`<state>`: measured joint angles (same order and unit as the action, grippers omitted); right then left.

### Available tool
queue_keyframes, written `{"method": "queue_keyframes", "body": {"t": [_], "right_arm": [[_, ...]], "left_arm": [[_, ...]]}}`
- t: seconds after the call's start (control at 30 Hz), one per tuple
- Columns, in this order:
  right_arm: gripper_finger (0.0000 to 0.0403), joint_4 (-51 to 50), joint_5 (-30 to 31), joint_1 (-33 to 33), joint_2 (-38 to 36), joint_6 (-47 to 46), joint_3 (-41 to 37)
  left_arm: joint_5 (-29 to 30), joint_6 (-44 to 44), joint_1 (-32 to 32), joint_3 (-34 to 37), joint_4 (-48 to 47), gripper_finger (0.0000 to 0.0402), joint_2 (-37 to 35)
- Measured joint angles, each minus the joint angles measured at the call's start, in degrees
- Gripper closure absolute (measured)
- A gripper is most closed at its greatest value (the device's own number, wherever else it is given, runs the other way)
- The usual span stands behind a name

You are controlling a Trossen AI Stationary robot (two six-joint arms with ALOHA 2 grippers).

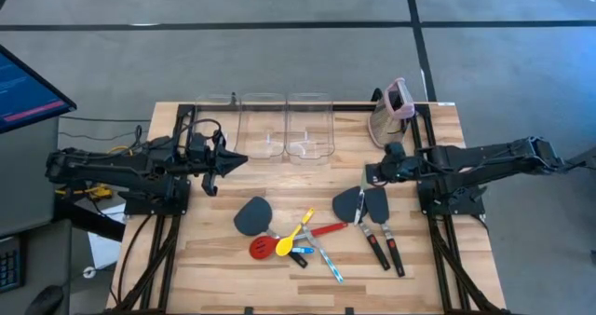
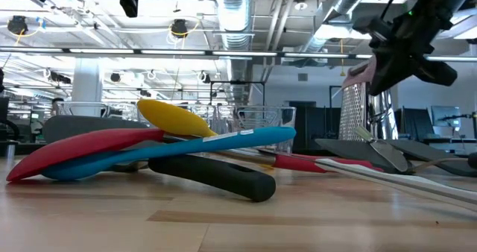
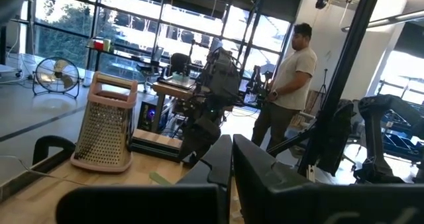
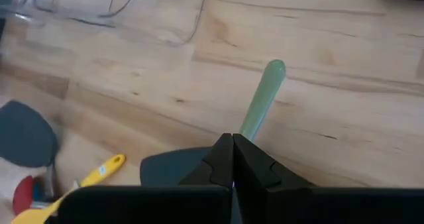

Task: Pick & Place Kitchen Items
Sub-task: Put the green knife into the left transparent bin

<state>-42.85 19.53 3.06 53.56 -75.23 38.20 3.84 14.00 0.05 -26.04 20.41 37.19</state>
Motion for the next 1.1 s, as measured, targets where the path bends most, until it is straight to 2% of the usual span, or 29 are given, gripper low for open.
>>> {"method": "queue_keyframes", "body": {"t": [0.23, 0.4, 0.5, 0.73, 0.9, 1.0, 1.1], "right_arm": [[0.0403, -0.1, 0.0, 1.3, 2.0, 5.7, 0.0], [0.0392, -0.1, 0.0, 1.3, 6.4, 4.3, 0.0], [0.0359, -0.1, 0.0, 1.3, 9.3, 2.9, 0.0], [0.0256, -0.1, 0.0, 0.0, 13.9, -3.4, 0.0], [0.0188, 1.6, 0.0, -1.4, 15.8, -3.9, 0.0], [0.0163, 5.1, 0.0, -2.3, 16.9, -2.2, 0.0], [0.0155, 8.0, -0.1, -3.2, 18.7, -0.9, 0.0]], "left_arm": [[0.0, 0.0, 0.0, 0.0, 0.0, 0.0399, 0.0], [0.0, 0.0, 0.0, 0.0, 0.0, 0.0399, 0.0], [0.0, 0.0, 0.0, 0.0, 0.0, 0.0399, 0.0], [0.0, 0.0, 0.0, 0.0, 0.0, 0.0399, 0.0], [0.0, 0.0, 0.0, 0.0, 0.0, 0.0399, 0.0], [0.0, 0.0, 0.0, 0.0, -0.1, 0.0399, 0.0], [0.0, 0.0, 0.0, 0.0, -0.1, 0.0399, 0.0]]}}
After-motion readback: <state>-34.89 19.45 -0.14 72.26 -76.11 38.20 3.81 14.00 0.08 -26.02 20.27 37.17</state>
